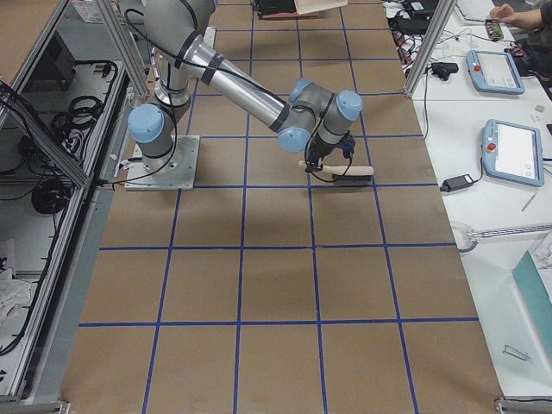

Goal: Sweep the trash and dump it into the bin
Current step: 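Bring the empty dustpan back onto the table with the left gripper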

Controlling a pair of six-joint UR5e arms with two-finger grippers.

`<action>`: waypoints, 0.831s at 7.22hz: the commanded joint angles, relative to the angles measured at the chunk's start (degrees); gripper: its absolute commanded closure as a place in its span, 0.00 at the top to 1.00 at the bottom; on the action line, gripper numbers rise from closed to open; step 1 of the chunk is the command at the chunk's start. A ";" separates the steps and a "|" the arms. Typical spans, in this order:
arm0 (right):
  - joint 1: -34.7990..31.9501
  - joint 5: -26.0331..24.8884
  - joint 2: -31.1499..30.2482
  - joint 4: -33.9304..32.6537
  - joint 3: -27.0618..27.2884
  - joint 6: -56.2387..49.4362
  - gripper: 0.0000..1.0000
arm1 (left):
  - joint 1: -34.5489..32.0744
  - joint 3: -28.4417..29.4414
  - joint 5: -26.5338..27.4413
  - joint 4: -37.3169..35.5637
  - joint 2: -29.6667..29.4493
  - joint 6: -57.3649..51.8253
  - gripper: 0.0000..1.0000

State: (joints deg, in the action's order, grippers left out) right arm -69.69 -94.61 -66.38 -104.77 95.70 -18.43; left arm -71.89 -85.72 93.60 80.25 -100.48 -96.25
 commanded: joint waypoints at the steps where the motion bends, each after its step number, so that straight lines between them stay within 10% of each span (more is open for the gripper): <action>1: 0.08 -0.05 0.46 0.00 0.01 0.06 0.00 | -6.50 -2.86 -1.40 -6.13 -5.13 3.36 0.00; 2: -0.01 -0.05 0.46 0.00 0.01 -0.03 0.01 | -7.12 -3.22 -3.40 -8.60 -7.60 3.00 0.00; 4: -0.01 -0.31 0.46 -0.18 -0.08 -0.12 0.64 | -7.30 -3.23 -4.04 -12.90 -11.38 2.04 0.00; 6: -0.01 -0.40 0.46 -0.18 -0.08 -0.03 0.84 | -7.22 -3.14 -3.86 -13.36 -13.42 0.72 0.00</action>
State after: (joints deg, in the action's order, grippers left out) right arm -69.69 -94.93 -65.92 -104.93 95.63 -18.48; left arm -79.14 -88.88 89.75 67.61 -112.48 -94.91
